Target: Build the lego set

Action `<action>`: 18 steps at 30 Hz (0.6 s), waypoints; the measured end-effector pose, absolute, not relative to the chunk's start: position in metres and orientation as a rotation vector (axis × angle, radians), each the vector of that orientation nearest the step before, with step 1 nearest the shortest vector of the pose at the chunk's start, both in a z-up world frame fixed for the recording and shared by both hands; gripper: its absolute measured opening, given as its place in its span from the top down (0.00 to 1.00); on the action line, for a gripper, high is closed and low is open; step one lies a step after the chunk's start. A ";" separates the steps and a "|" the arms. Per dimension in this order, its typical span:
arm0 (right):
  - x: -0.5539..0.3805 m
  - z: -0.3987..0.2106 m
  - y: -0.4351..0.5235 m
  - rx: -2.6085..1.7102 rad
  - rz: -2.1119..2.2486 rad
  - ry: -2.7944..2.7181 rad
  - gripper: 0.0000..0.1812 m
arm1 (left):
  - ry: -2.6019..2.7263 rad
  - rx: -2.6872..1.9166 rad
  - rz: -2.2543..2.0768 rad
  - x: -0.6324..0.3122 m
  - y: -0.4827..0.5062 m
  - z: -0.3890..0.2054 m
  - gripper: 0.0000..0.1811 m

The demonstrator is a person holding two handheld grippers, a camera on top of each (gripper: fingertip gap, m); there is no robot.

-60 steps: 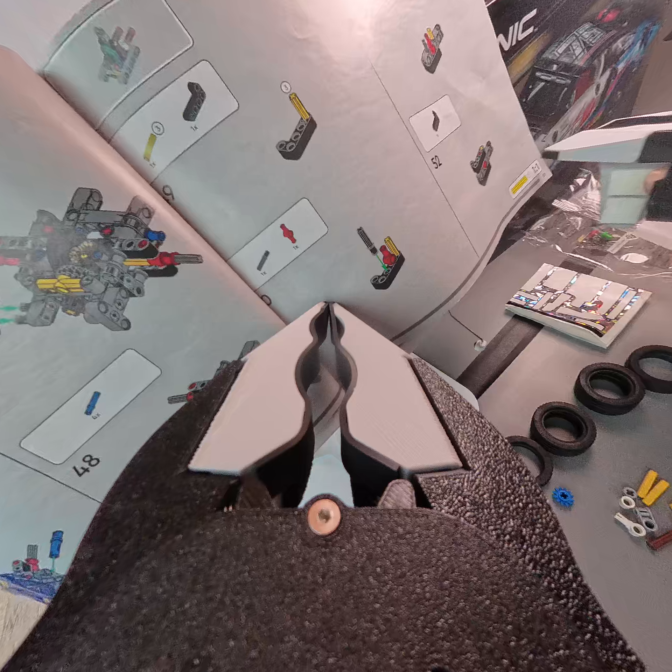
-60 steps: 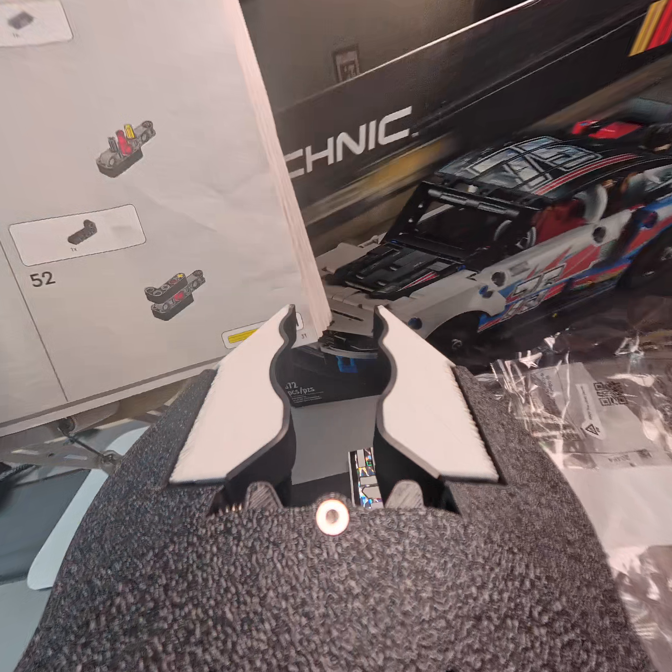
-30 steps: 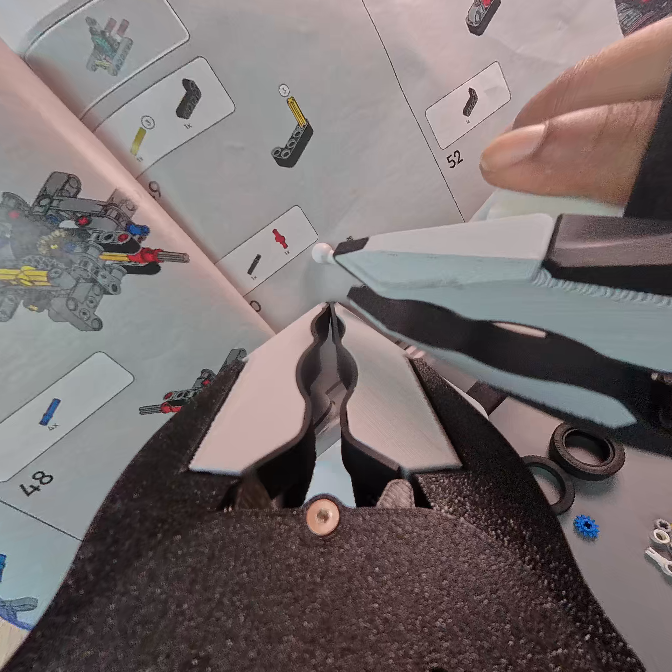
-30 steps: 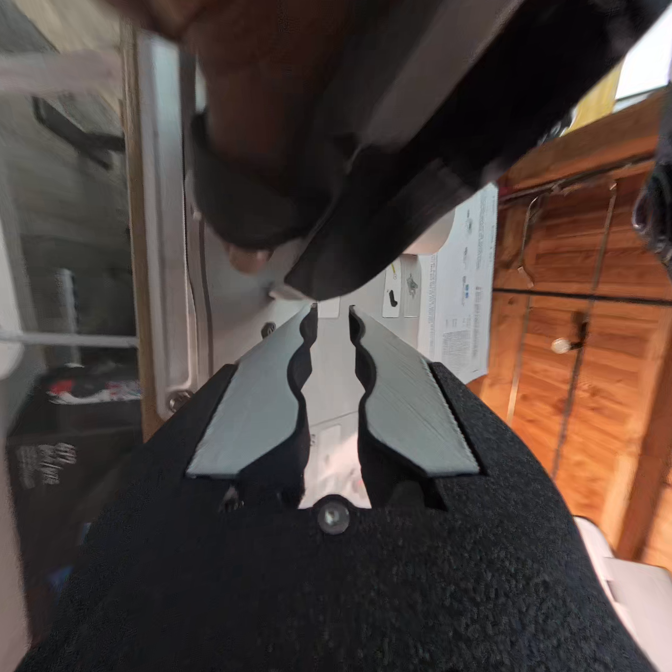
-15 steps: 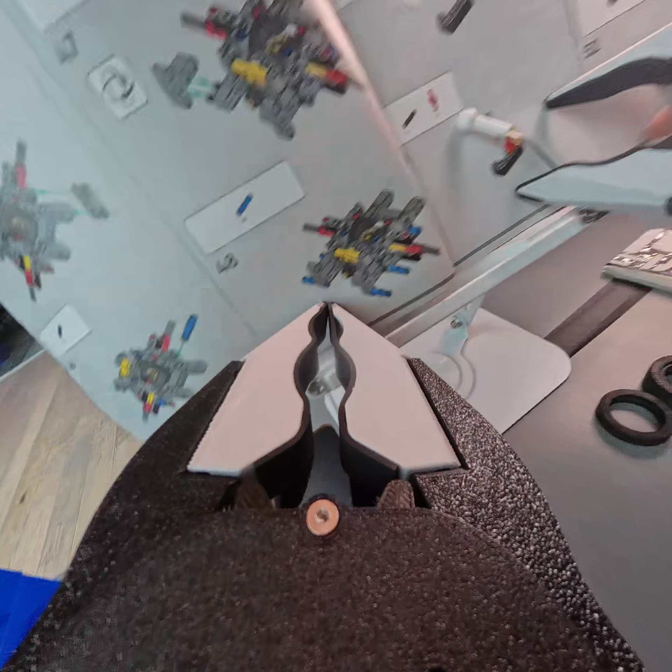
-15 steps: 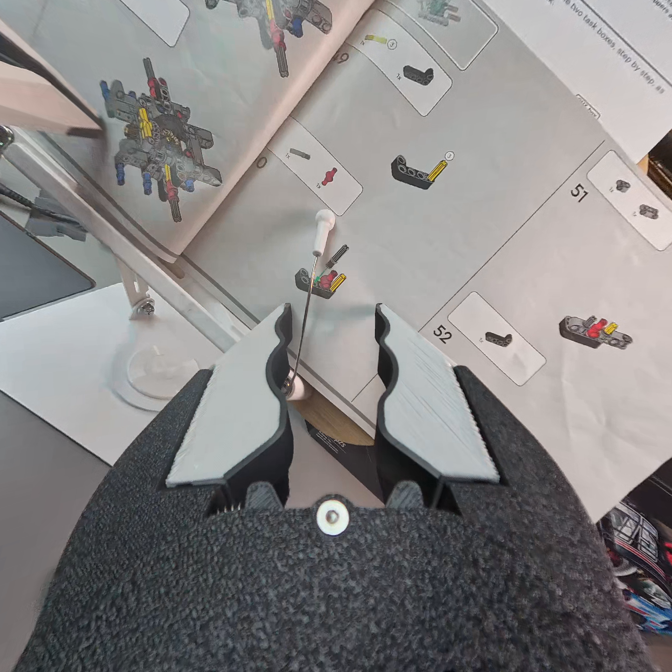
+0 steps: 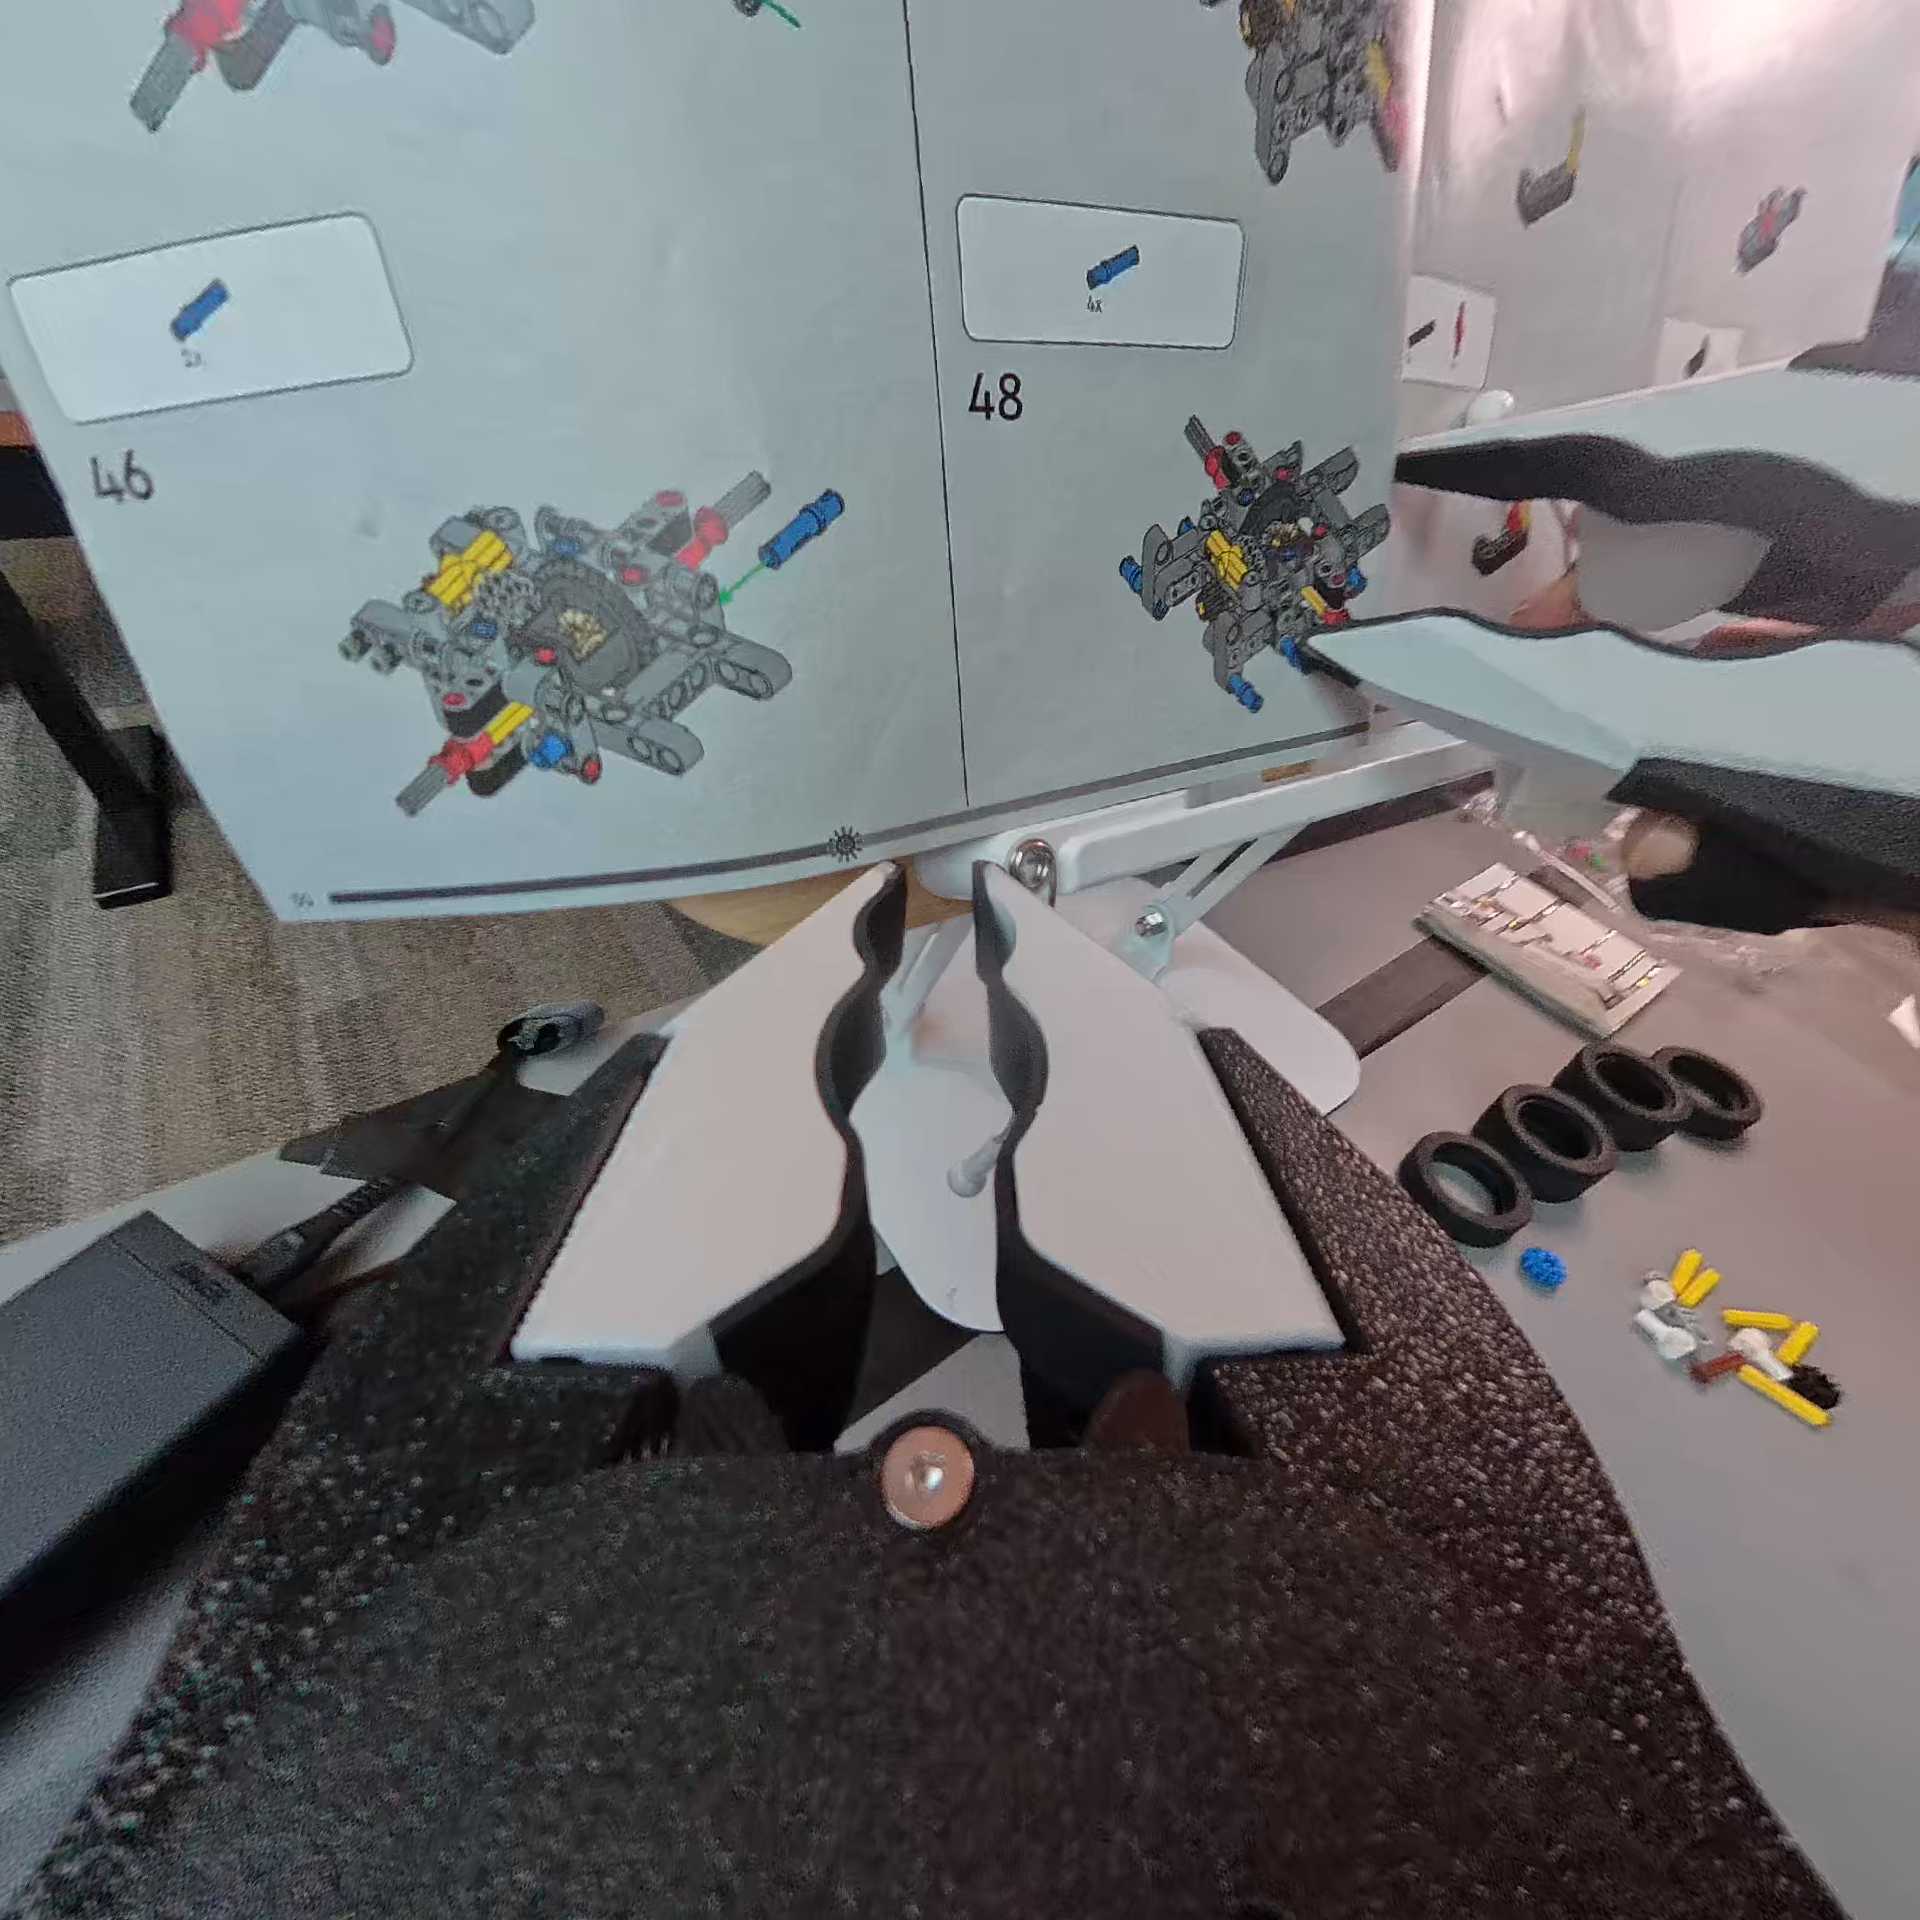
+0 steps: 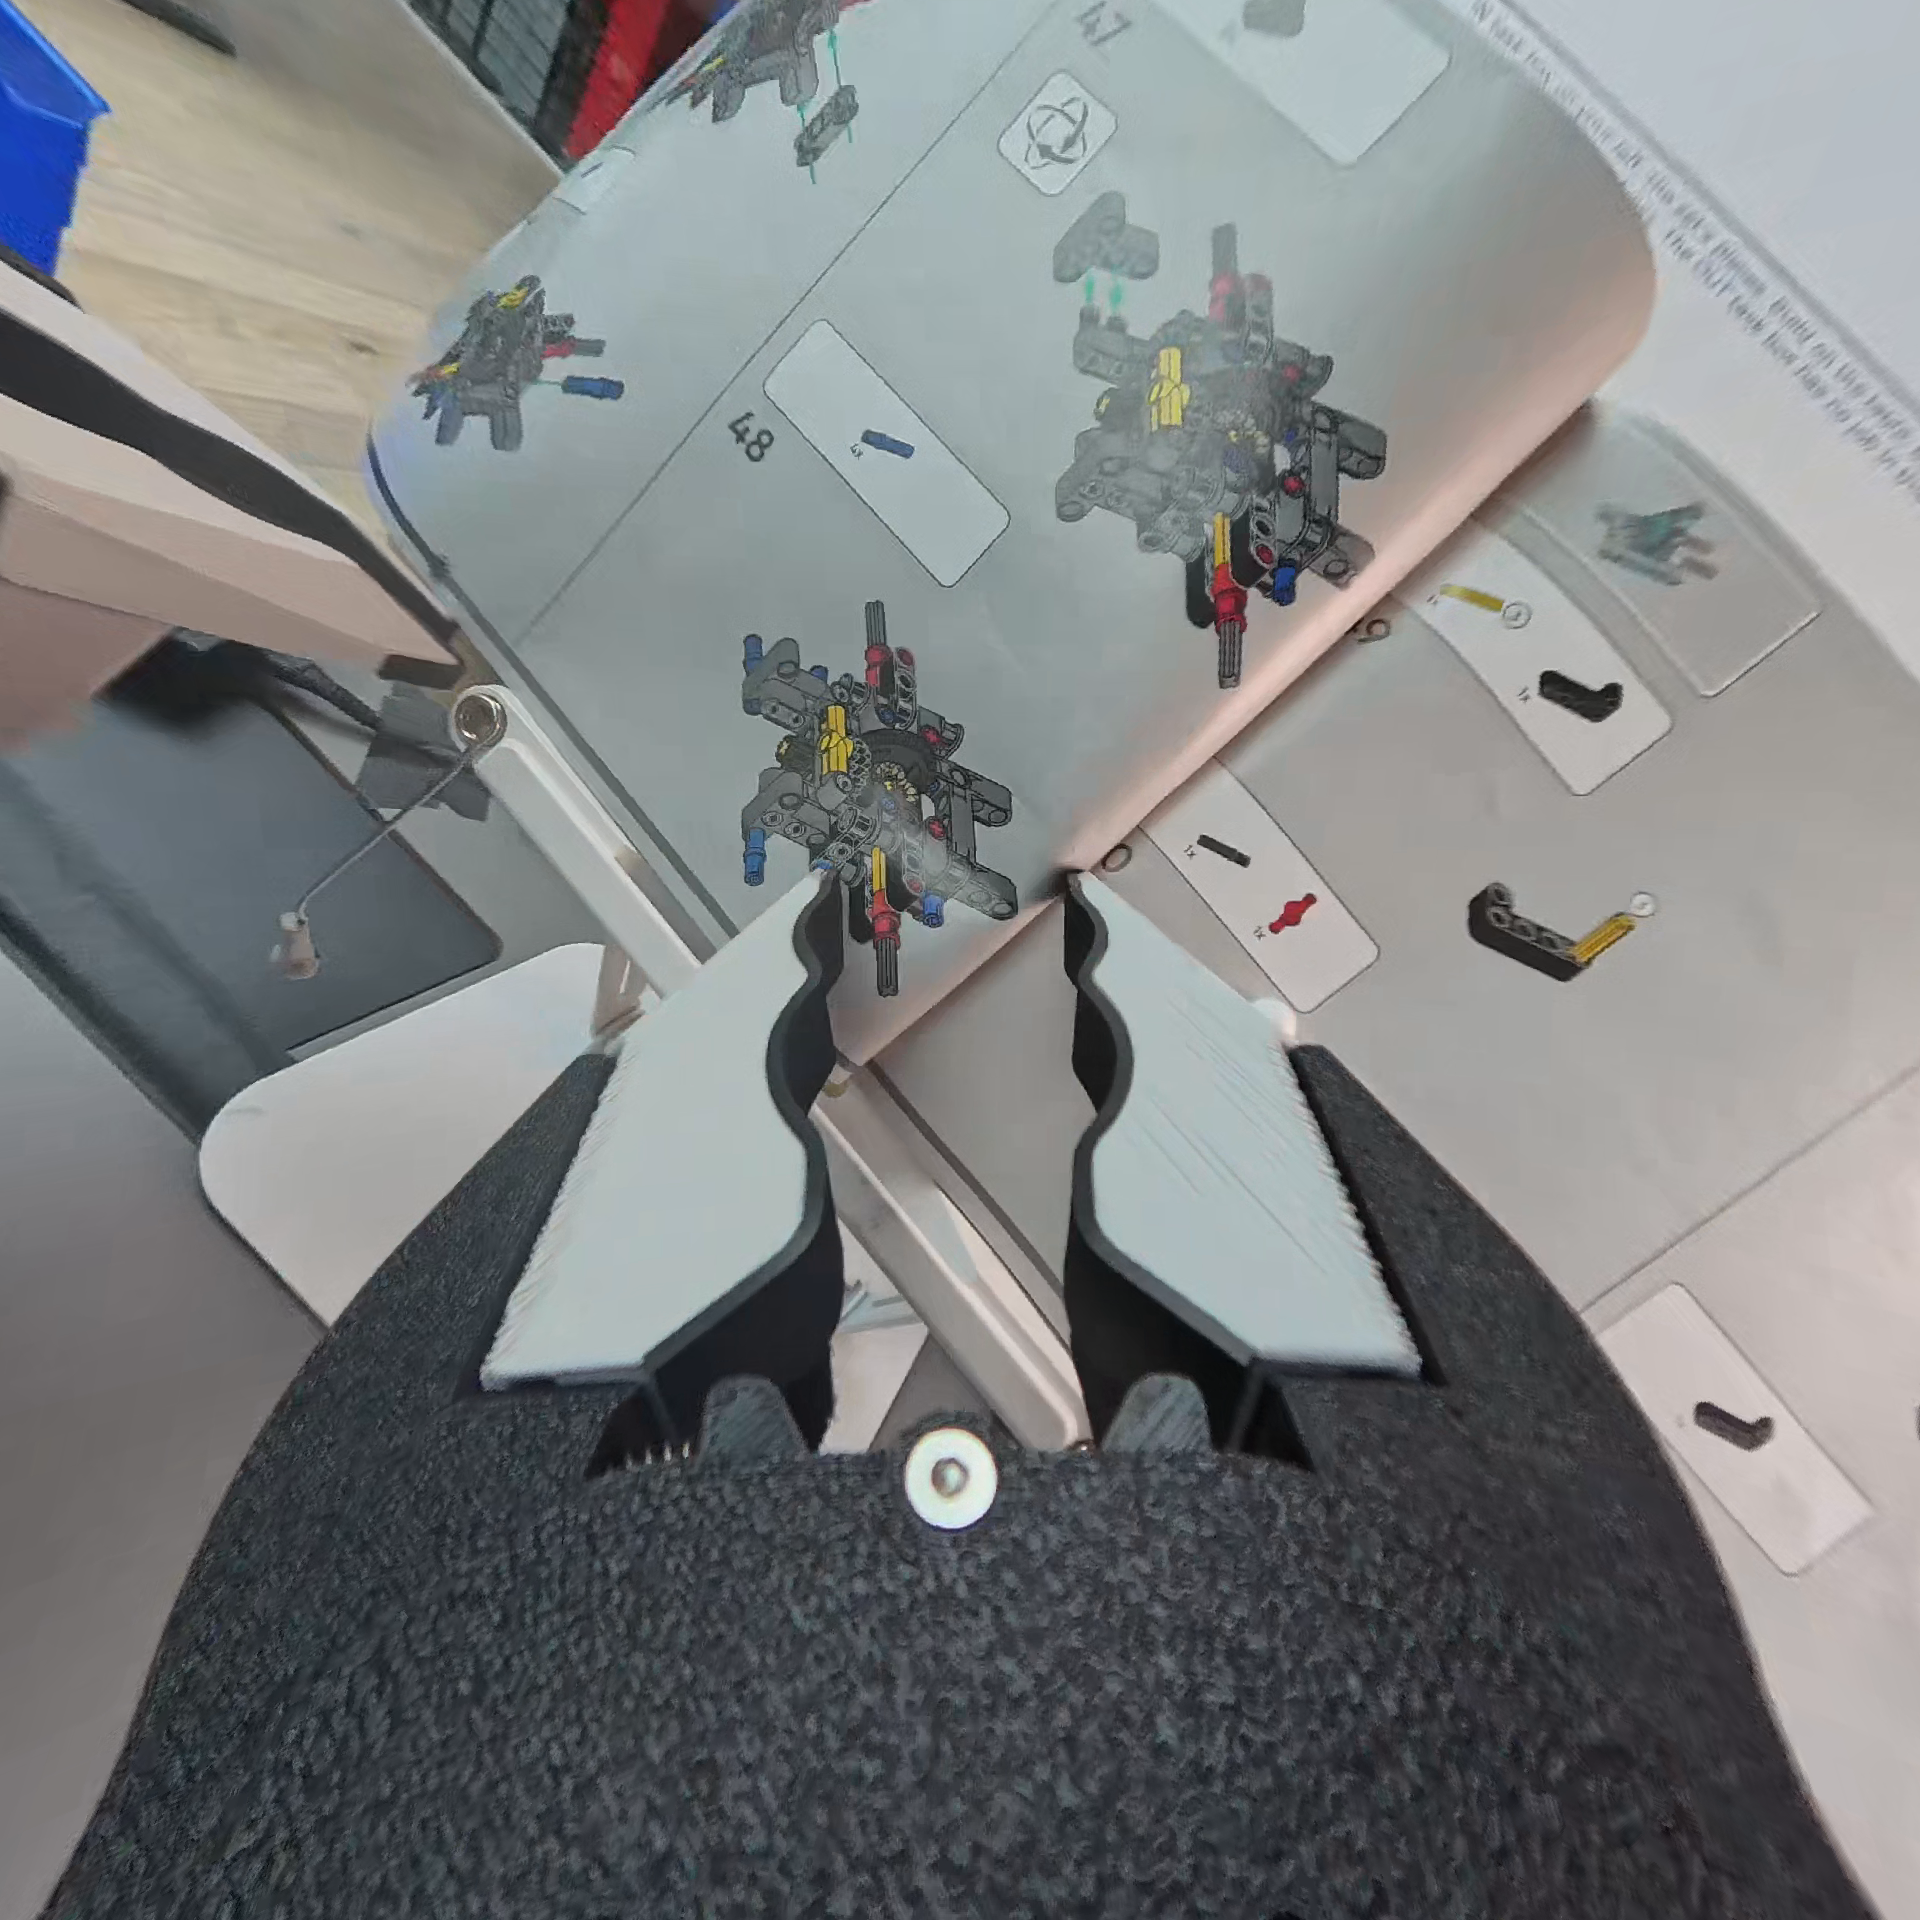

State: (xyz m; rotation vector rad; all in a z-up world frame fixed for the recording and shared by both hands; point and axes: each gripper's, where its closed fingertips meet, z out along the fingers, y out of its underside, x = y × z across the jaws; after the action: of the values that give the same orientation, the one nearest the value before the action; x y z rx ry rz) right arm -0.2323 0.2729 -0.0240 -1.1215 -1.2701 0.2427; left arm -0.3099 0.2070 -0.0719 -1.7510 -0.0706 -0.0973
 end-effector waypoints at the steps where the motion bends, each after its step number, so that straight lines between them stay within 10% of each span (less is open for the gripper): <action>1: -0.234 -0.024 0.274 -1.083 0.204 -1.269 0.77 | -0.108 -1.708 -0.159 -0.307 0.201 -0.071 0.86; 6: -0.231 -0.026 0.274 -1.093 0.295 -1.231 0.77 | -0.125 -1.737 -0.322 -0.283 0.189 -0.110 0.65; 11: -0.231 -0.026 0.275 -1.090 0.248 -1.247 0.78 | 0.082 -1.947 0.239 -0.316 0.202 -0.155 0.95; 18: -0.231 -0.026 0.274 -1.095 0.252 -1.272 0.78 | 0.254 -1.821 0.867 -0.364 0.168 -0.071 0.91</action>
State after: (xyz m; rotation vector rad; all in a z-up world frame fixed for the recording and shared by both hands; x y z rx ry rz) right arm -0.2308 0.2744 -0.0260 -1.0952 -1.2722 0.2525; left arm -0.3638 0.1677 -0.0715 -1.8212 0.2541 0.8665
